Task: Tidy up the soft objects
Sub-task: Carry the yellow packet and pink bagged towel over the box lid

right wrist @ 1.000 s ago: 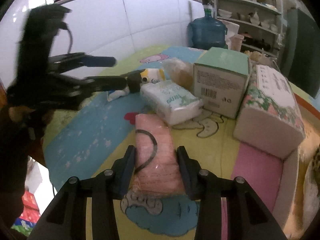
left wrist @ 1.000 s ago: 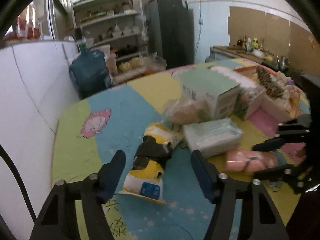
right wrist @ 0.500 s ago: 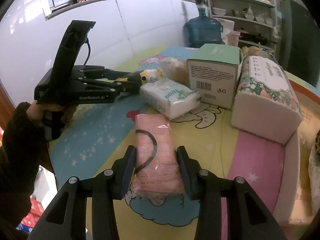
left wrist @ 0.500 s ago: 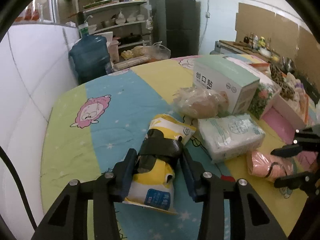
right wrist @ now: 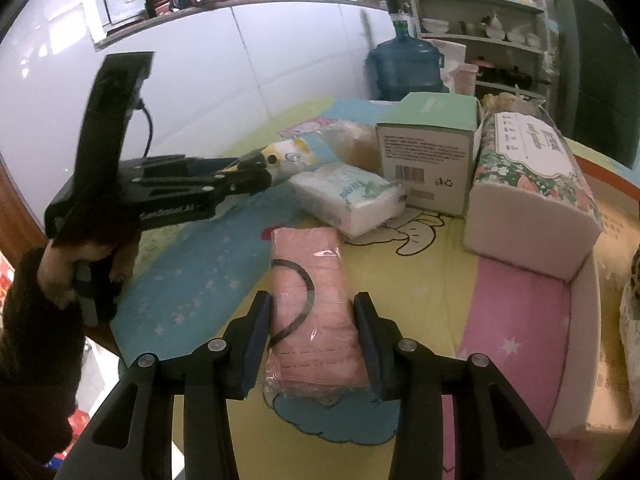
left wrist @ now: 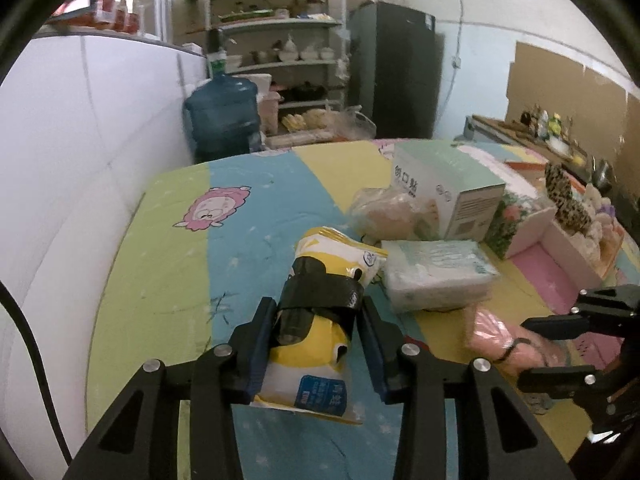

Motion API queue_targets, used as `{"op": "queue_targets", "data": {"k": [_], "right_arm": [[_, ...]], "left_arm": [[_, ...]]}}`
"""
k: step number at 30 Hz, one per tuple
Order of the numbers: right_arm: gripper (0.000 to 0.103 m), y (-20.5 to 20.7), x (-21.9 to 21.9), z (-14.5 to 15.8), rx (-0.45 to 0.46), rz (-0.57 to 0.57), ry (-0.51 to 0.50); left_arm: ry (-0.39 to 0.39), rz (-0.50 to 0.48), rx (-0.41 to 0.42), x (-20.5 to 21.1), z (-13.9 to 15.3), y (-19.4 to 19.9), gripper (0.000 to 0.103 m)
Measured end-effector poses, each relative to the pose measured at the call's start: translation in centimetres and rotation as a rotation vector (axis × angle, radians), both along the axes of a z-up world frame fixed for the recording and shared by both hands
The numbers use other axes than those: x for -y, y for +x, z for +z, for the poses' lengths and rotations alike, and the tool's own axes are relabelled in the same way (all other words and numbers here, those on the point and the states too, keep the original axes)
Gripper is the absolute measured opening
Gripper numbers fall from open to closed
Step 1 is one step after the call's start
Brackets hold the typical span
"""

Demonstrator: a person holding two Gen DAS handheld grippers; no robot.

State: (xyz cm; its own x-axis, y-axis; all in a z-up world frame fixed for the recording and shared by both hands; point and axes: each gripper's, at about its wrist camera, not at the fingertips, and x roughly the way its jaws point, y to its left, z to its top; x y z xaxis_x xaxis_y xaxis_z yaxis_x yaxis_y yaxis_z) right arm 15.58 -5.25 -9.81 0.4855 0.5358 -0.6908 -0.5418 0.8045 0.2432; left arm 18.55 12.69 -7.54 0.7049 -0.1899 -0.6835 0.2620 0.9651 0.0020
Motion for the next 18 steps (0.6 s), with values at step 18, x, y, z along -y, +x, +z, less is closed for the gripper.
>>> {"op": "queue_targets", "data": {"k": [18], "right_arm": [[0.043, -3.1, -0.3, 0.7, -0.014, 0.039, 0.038]], "left_arm": [[-0.137, 0.155, 0.132, 0.0, 2.4, -8.4, 0.042]]}}
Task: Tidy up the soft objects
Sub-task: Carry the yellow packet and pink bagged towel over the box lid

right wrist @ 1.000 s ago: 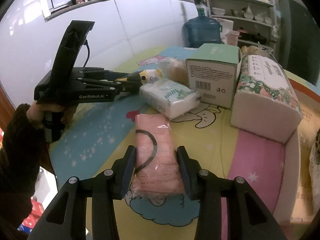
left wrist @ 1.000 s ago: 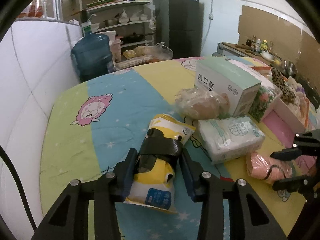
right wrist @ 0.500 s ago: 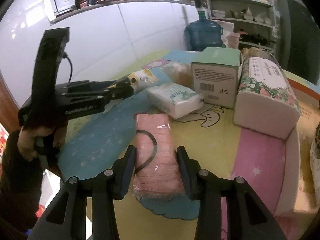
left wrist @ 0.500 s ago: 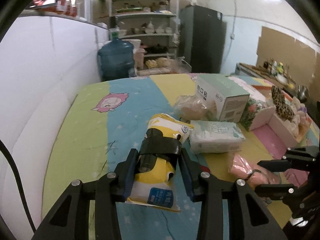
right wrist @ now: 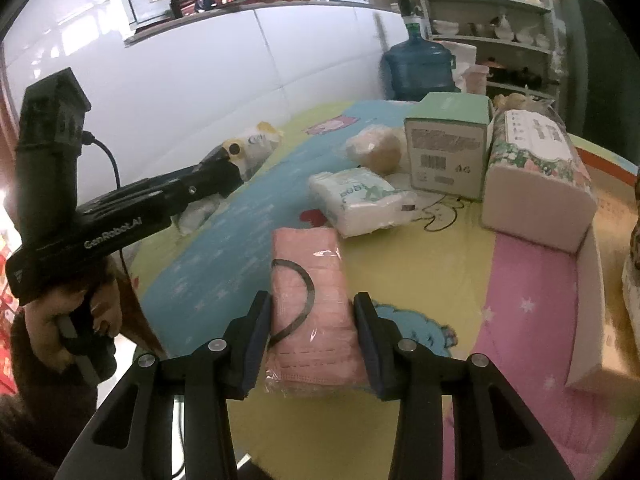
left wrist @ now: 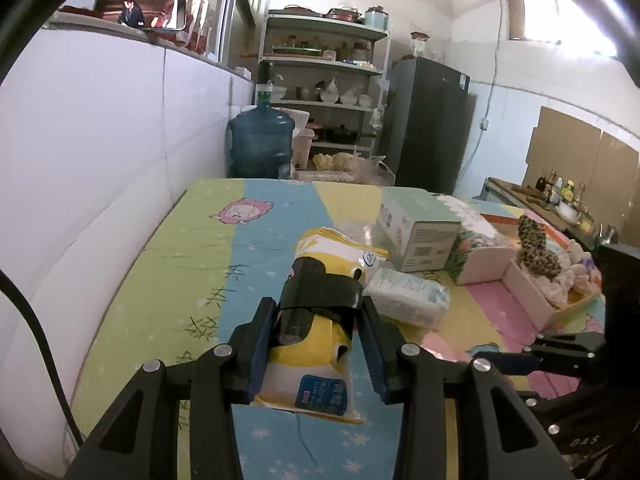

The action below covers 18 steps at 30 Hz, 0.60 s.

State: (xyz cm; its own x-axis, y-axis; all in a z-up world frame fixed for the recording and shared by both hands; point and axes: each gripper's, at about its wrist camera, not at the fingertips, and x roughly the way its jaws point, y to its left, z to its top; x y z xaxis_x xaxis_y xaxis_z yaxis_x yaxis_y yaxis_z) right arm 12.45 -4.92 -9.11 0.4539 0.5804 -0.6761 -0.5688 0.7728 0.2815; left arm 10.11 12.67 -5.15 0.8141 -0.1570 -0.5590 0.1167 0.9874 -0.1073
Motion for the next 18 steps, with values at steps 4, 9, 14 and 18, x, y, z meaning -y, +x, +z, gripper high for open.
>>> {"op": "queue_targets", "data": {"k": [4, 9, 14, 18], "right_arm": [[0.043, -0.5, 0.2, 0.1, -0.05, 0.044, 0.072], [0.043, -1.1, -0.6, -0.9, -0.153, 0.117, 0.132], [0.043, -2.4, -1.1, 0.6, -0.111, 0.148, 0.151], [0.043, -3.2, 0.7, 2.8, 0.014, 0.037, 0.11]], "left_arm": [[-0.005, 0.0, 0.015, 0.3, 0.5, -1.0, 0.042], [-0.004, 0.011, 0.044, 0.2, 1.6, -2.5, 0.042], [0.001, 0.033, 0.052, 0.0, 2.3, -3.5, 0.042], [0.019, 0.045, 0.065, 1.1, 2.5, -4.3, 0.042]]}}
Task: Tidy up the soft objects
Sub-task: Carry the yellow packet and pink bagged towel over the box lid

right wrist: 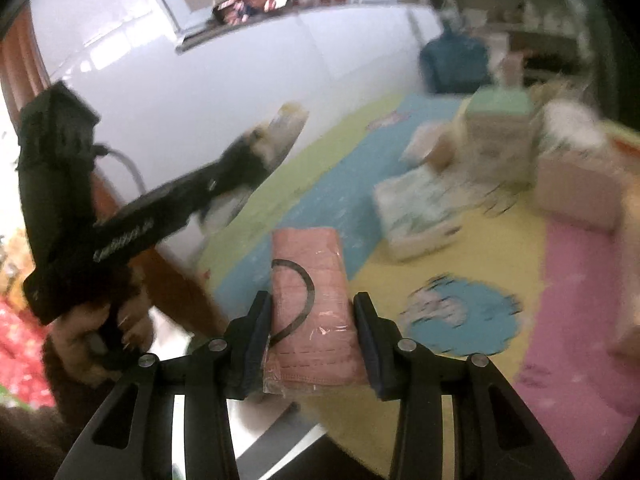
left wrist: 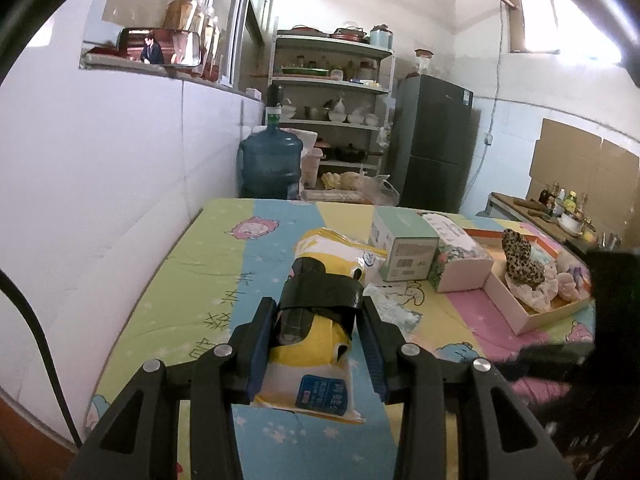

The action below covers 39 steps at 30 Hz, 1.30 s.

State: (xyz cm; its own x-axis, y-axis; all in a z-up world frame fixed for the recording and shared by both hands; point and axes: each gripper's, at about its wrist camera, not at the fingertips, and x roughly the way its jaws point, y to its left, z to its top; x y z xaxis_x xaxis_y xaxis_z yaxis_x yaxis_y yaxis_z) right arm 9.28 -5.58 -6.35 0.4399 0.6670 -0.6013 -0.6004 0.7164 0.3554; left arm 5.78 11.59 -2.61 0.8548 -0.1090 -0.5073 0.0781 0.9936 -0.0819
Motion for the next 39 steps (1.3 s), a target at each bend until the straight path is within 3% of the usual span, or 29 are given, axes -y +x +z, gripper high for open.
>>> {"op": "queue_targets", "data": {"k": [4, 14, 27, 39], "right_arm": [[0.043, -0.9, 1.6, 1.2, 0.081, -0.088, -0.027], [0.043, -2.4, 6.7, 3.7, 0.183, -0.222, -0.021], [0.043, -4.3, 14.2, 5.1, 0.252, -0.389, 0.013], [0.043, -4.9, 22.4, 5.9, 0.291, -0.587, 0.023]], "left_arm": [[-0.011, -0.016, -0.001, 1.4, -0.4, -0.7, 0.042], [-0.01, -0.006, 0.032, 6.0, 0.0, -2.0, 0.042], [-0.001, -0.066, 0.074, 12.9, 1.8, -1.6, 0.042], [-0.035, -0.186, 0.08, 18.5, 2.1, 0.7, 0.042]]}}
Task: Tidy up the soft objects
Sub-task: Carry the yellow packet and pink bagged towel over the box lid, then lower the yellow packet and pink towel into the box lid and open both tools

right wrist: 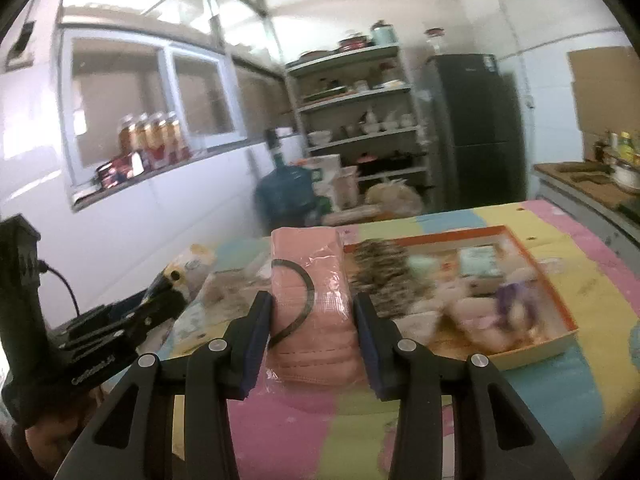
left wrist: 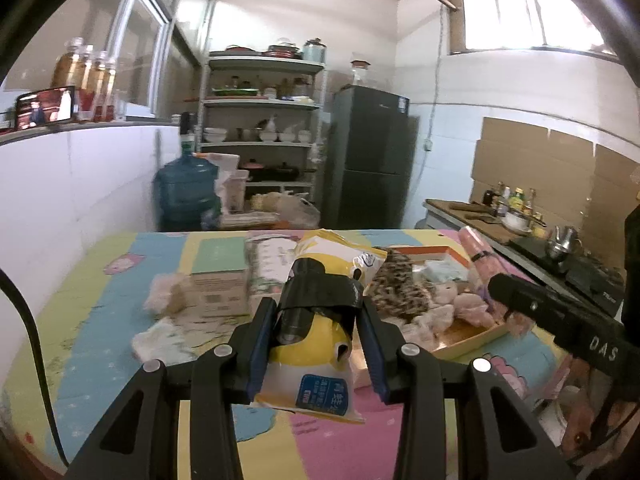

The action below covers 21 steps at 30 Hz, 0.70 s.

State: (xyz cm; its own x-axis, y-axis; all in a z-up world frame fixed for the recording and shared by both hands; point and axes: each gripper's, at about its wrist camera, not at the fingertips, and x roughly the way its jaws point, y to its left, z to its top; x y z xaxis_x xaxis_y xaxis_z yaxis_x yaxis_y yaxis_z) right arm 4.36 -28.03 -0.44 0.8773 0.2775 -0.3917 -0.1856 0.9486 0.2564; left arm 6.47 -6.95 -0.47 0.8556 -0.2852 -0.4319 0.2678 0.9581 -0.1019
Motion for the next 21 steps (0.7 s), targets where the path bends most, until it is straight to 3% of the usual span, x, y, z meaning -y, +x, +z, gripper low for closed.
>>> {"op": "queue_targets", "data": {"k": [10, 21], "right_arm": [[0.043, 0.3, 5.0, 0.4, 0.015, -0.119, 0.003], [0.043, 2.4, 7.2, -0.6, -0.015, -0.136, 0.014]], "left_arm": [[-0.023, -0.082, -0.014, 4.7, -0.5, 2.4, 0.042], [-0.029, -0.116, -0.058, 8.3, -2.0, 5.1, 0.042]]}}
